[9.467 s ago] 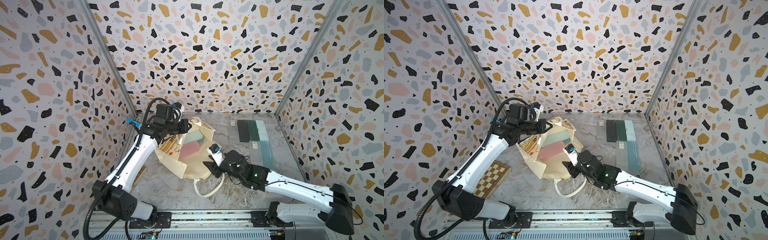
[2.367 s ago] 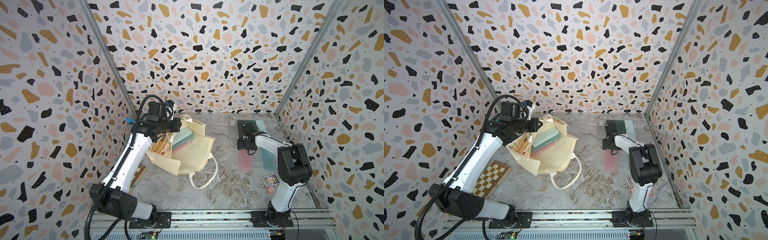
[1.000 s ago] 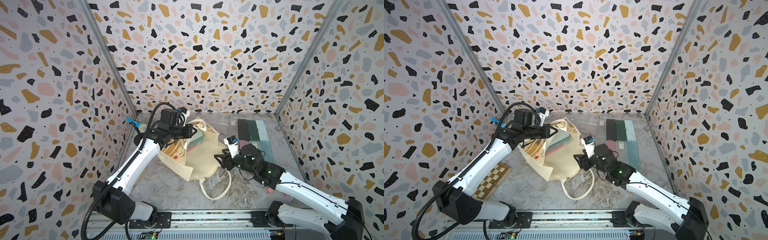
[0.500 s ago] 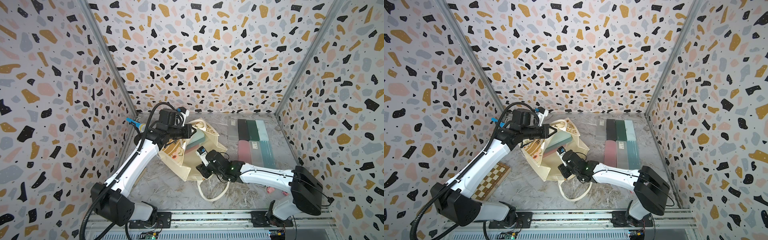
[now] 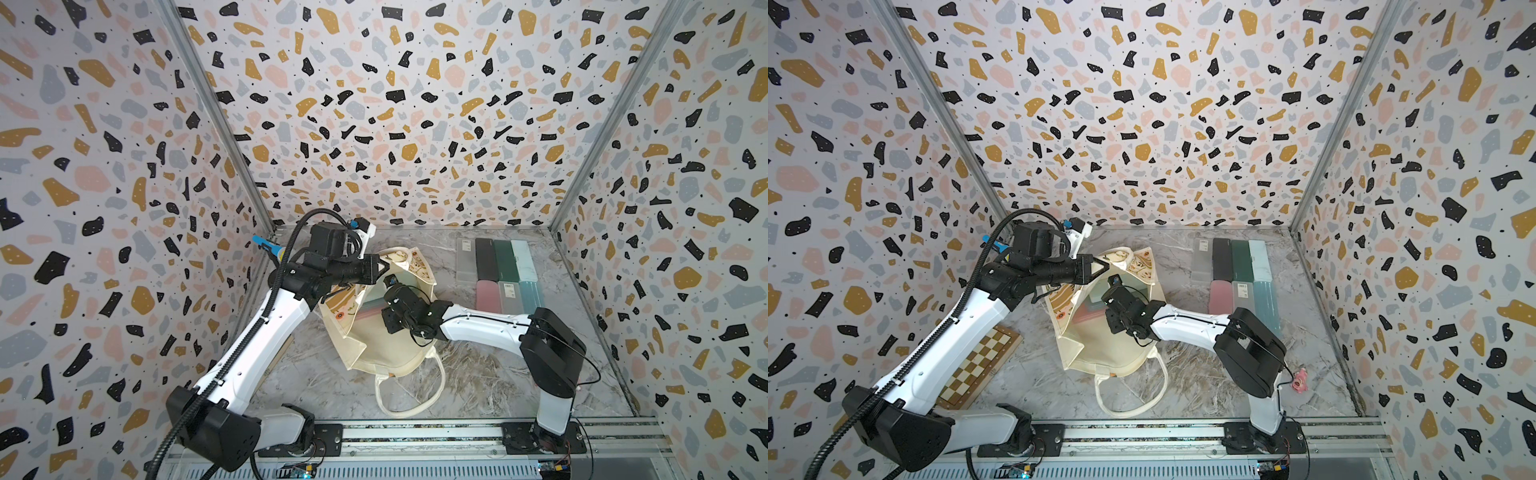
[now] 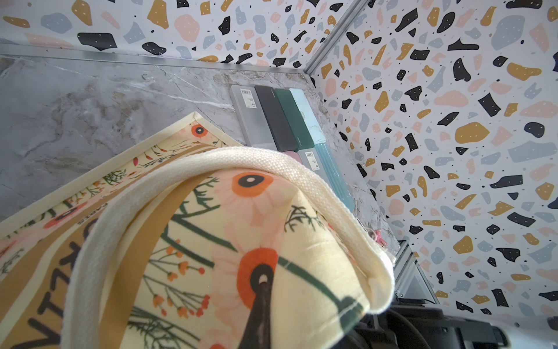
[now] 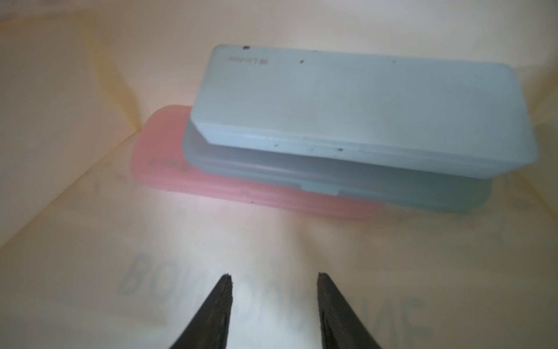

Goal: Take out the pencil case from the canvas bag
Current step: Pick up the pencil case from the canvas bag.

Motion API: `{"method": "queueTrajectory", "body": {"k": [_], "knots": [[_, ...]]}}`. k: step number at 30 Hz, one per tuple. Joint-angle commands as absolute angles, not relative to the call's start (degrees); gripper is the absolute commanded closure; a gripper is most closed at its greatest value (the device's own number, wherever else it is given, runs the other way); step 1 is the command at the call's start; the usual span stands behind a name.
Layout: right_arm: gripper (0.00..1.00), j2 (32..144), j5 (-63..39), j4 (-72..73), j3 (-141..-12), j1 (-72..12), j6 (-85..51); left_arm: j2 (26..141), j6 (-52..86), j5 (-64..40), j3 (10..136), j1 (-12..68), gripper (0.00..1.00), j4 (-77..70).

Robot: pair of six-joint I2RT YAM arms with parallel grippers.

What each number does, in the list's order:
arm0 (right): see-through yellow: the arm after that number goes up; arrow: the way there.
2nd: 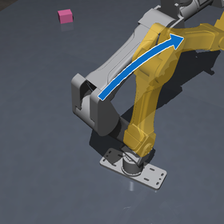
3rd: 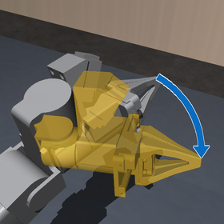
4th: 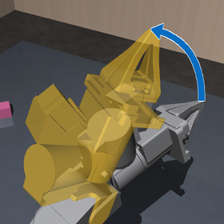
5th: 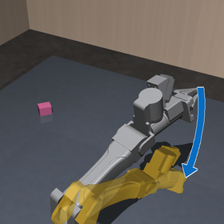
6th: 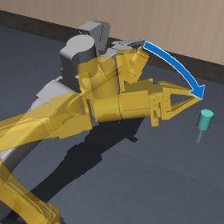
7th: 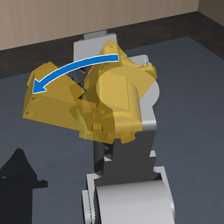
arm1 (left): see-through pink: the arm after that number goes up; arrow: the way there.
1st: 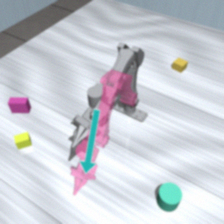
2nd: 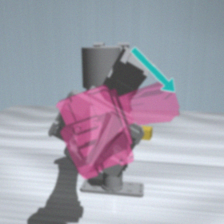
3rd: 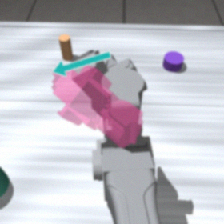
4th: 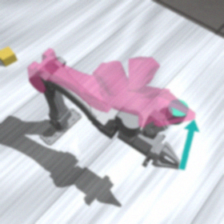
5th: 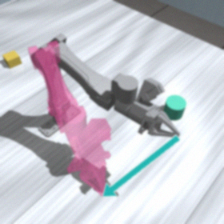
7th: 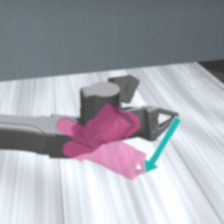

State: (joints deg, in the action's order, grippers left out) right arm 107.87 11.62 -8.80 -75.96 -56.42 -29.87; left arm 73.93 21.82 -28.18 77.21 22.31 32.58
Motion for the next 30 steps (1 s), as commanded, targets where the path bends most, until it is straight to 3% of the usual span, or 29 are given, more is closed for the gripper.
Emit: {"method": "queueTrajectory", "body": {"k": [1,7,13,18,25,30], "knots": [[0.53,107.6,12.1,-12.1,-78.0,-53.7,-36.3,71.5,21.6,-29.4,77.2,22.4,1.00,29.2],[0.52,107.0,4.6,-7.1,-76.6,-49.6,-40.7,71.2,22.2,-29.7,77.4,22.5,1.00,29.4],[0.41,106.3,1.7,-3.9,-77.0,-47.9,-44.5,70.6,22.7,-30.0,76.8,22.5,1.00,29.0],[0.38,107.3,0.8,-3.4,-77.7,-46.6,-49.1,70.1,23.0,-30.8,76.1,22.5,1.00,28.8],[0.39,108.6,4.3,-7.3,-78.6,-46.1,-54.2,69.4,23.1,-30.8,75.7,22.5,1.00,28.7],[0.50,109.4,4.4,-8.4,-78.9,-45.3,-55.4,69.5,23.1,-31.0,75.6,22.6,1.00,28.3]]}}
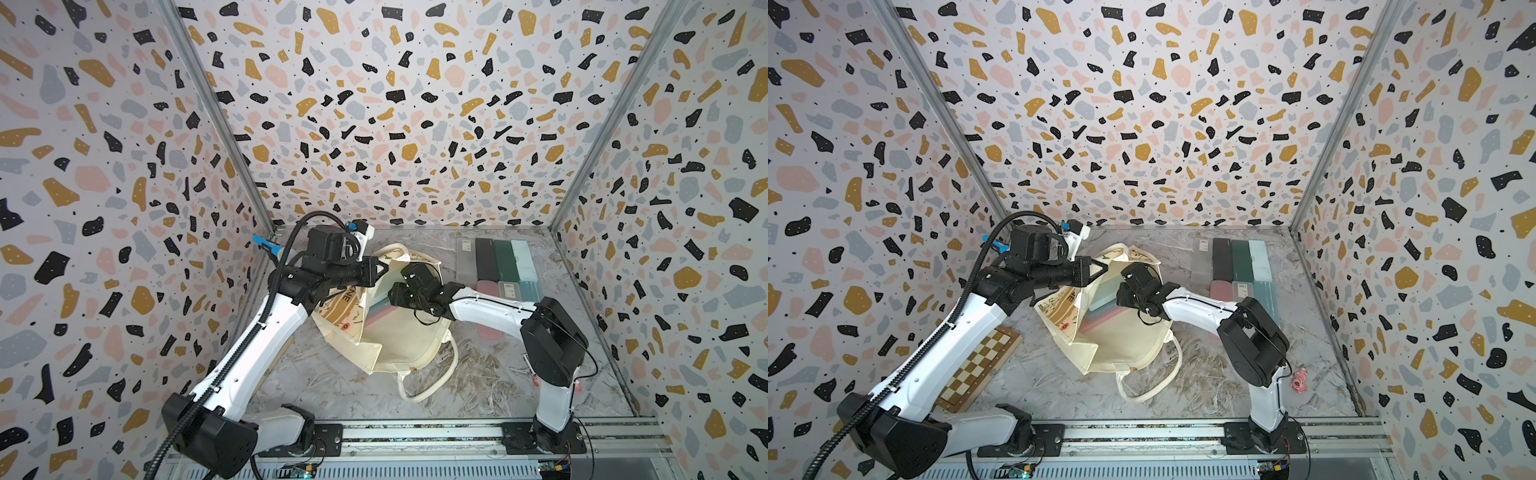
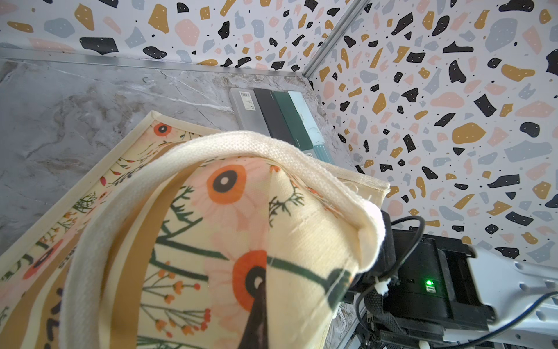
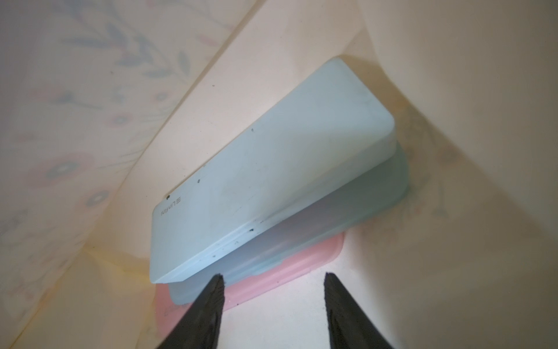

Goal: Take out the pencil case from the canvas bag
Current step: Pick up the pencil case from the canvas bag.

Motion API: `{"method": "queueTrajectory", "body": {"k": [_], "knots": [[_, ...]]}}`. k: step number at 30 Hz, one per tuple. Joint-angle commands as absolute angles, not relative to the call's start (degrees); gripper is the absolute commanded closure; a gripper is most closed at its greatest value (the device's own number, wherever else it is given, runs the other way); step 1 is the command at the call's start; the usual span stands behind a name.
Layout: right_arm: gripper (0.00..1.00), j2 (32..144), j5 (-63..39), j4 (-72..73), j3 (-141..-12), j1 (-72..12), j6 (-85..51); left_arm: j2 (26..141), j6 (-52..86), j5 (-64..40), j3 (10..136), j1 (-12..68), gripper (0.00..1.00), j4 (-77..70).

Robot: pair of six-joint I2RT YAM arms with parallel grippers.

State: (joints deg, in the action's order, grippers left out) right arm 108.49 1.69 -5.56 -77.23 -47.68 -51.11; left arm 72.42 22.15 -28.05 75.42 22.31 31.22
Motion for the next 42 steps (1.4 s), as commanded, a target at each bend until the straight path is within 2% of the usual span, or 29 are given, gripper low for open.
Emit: {"method": "queueTrajectory", "body": {"k": [1,3,8,16,25,38,42], "knots": [[0.53,109.7,4.4,-8.9,-79.1,-45.2,-55.5,69.5,23.1,-31.0,75.7,22.6,1.00,28.3],[0.57,110.3,4.5,-10.1,-79.9,-45.0,-55.4,69.4,23.1,-31.0,75.8,22.6,1.00,28.5],[0.56,112.8,5.3,-12.9,-82.1,-44.9,-54.3,69.0,23.2,-29.2,75.8,22.9,1.00,28.7],[0.48,116.1,5.3,-15.6,-84.4,-44.7,-53.1,68.7,22.4,-26.9,76.5,24.1,1.00,29.4],[0.37,115.3,1.0,-6.0,-80.5,-41.9,-56.9,68.8,22.5,-27.8,76.5,25.2,1.00,29.0],[0.38,114.5,-0.8,5.9,-74.9,-40.1,-64.8,68.7,22.2,-31.4,76.2,25.7,1.00,28.3],[0.39,113.0,-1.1,13.3,-71.2,-39.5,-66.0,68.4,21.6,-32.1,76.3,25.7,1.00,29.0]]}}
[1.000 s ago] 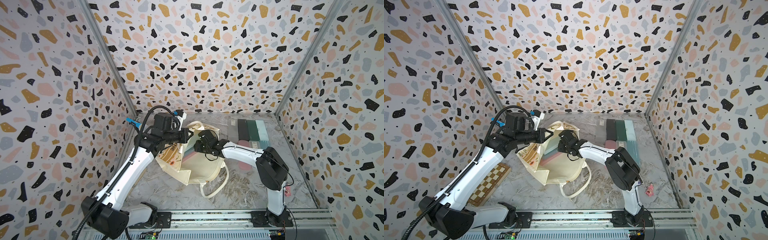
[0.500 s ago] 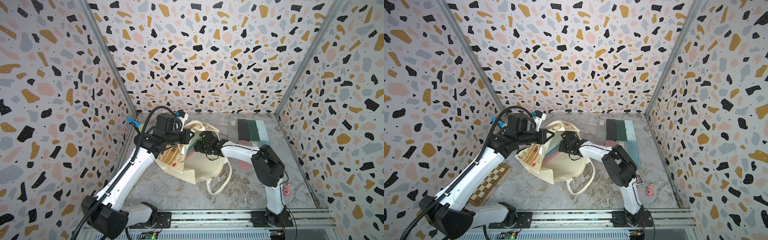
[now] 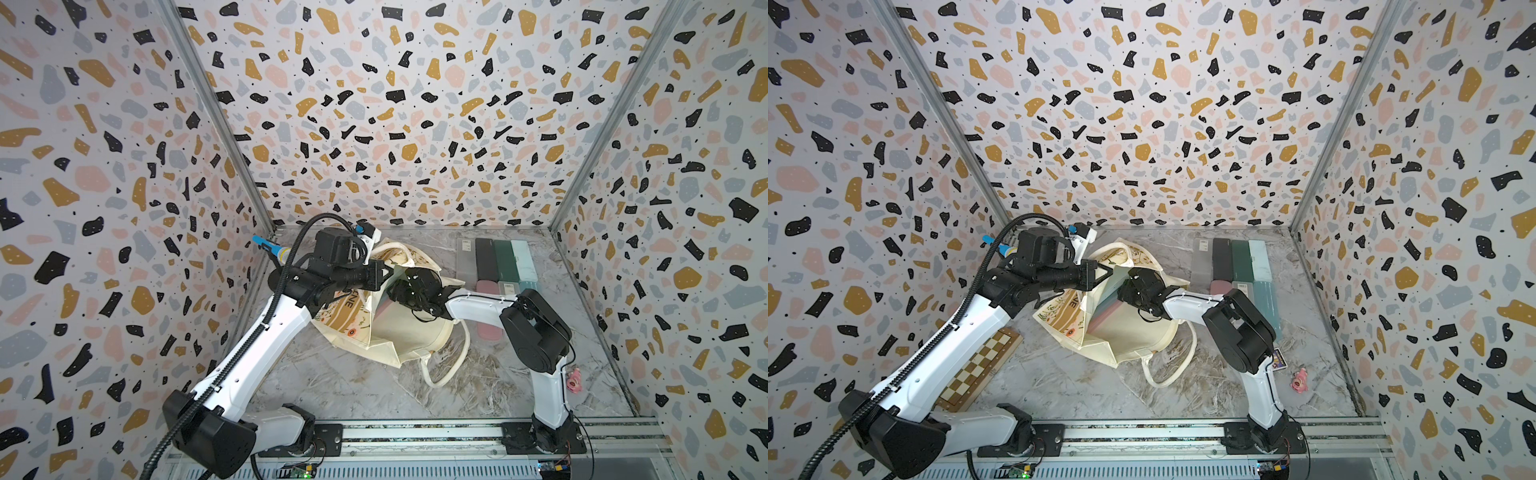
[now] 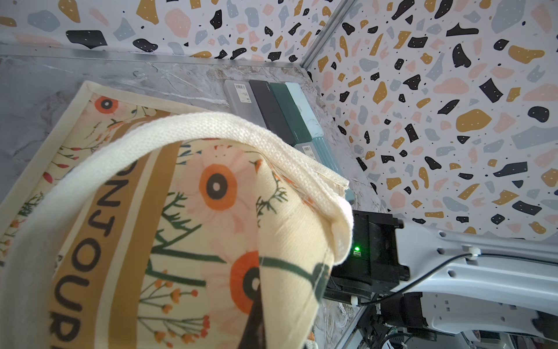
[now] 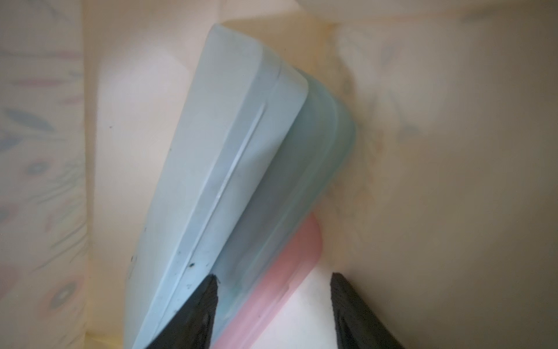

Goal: Take out the pencil case from the canvas bag
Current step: Pick up the pencil case from the canvas bag.

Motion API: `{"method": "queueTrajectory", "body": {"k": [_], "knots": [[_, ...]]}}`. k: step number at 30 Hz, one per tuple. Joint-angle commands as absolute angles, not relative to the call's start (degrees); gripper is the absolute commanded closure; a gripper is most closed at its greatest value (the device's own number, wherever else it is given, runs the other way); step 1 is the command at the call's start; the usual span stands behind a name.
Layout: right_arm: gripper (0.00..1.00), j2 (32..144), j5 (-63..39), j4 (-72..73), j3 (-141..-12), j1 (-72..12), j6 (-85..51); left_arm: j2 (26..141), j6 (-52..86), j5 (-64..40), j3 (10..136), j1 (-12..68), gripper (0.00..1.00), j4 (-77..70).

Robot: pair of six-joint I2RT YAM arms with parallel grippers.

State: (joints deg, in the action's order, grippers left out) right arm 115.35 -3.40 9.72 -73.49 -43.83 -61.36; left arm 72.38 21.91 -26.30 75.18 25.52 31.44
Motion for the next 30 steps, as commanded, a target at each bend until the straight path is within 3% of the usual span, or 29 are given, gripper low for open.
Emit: {"method": "queueTrajectory", "body": {"k": [1,13,21,30], "knots": [[0.39,112.7,-0.8,14.0,-70.9,-39.5,-65.9,68.3,21.3,-32.3,76.4,25.7,1.00,29.2],[0.37,112.3,-0.1,17.9,-70.5,-39.0,-64.0,68.6,17.7,-42.2,78.2,25.7,1.00,29.8],[0.55,111.7,-0.5,18.7,-69.6,-38.1,-63.8,68.0,15.8,-42.9,78.2,25.7,1.00,30.9],[0.67,106.1,1.8,19.3,-68.3,-38.7,-59.7,68.4,13.7,-37.8,77.3,25.7,1.00,33.0]]}}
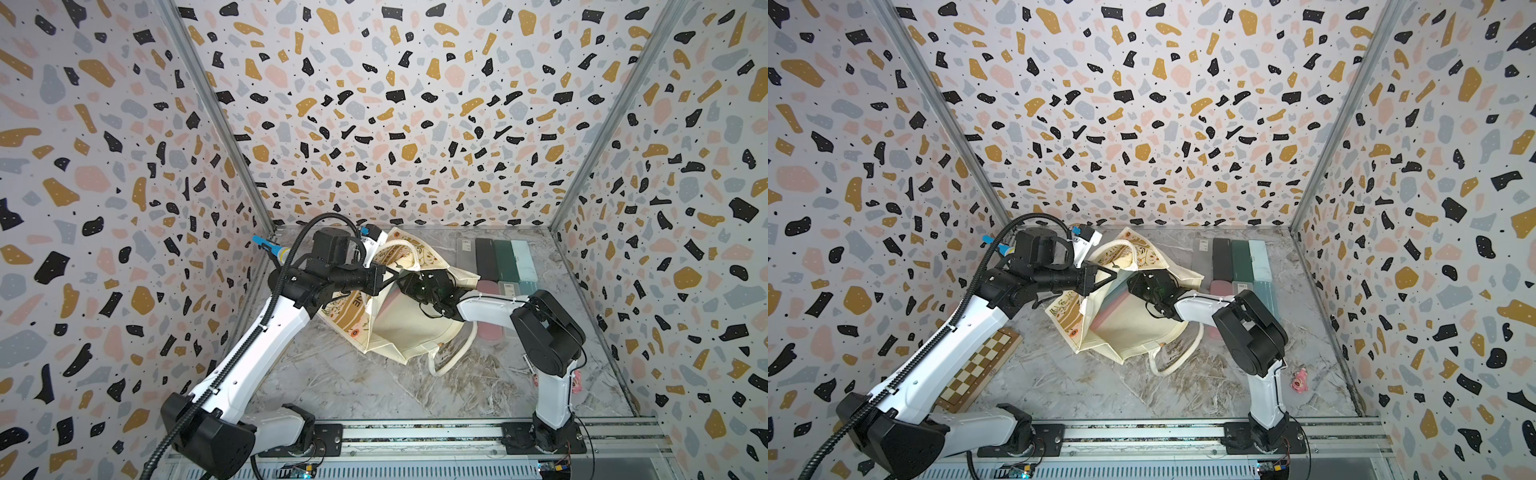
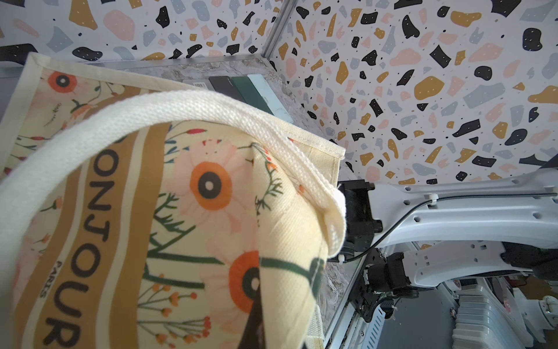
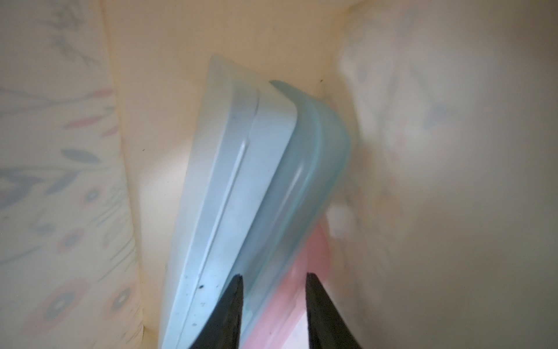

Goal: Take out the pencil case from the canvas bag
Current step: Pick up the pencil case from the canvas bag.

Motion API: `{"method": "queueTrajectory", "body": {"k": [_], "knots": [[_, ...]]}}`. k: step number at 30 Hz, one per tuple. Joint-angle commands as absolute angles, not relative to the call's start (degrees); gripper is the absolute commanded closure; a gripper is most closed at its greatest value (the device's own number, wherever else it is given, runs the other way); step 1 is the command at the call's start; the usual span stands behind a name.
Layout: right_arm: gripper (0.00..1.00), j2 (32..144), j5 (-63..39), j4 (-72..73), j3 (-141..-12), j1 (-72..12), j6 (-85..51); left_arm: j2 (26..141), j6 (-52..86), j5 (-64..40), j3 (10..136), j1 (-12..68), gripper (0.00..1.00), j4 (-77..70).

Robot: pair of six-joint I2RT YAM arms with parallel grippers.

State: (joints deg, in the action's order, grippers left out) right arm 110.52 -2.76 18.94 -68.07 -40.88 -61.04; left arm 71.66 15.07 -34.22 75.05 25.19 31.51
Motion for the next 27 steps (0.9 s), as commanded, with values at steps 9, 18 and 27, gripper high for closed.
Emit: {"method": "queueTrajectory", "body": {"k": [9,18,27], "knots": [[0.75,103.3,4.4,18.4,-67.5,-40.1,-56.6,69.0,12.8,-35.6,77.0,25.7,1.00,33.5],[0.77,103.6,6.3,12.7,-68.8,-41.1,-56.1,69.2,12.5,-30.4,77.0,25.7,1.00,34.6],[0.60,103.7,14.1,2.1,-70.7,-43.6,-53.0,69.8,12.2,-28.8,76.7,25.7,1.00,34.2]]}}
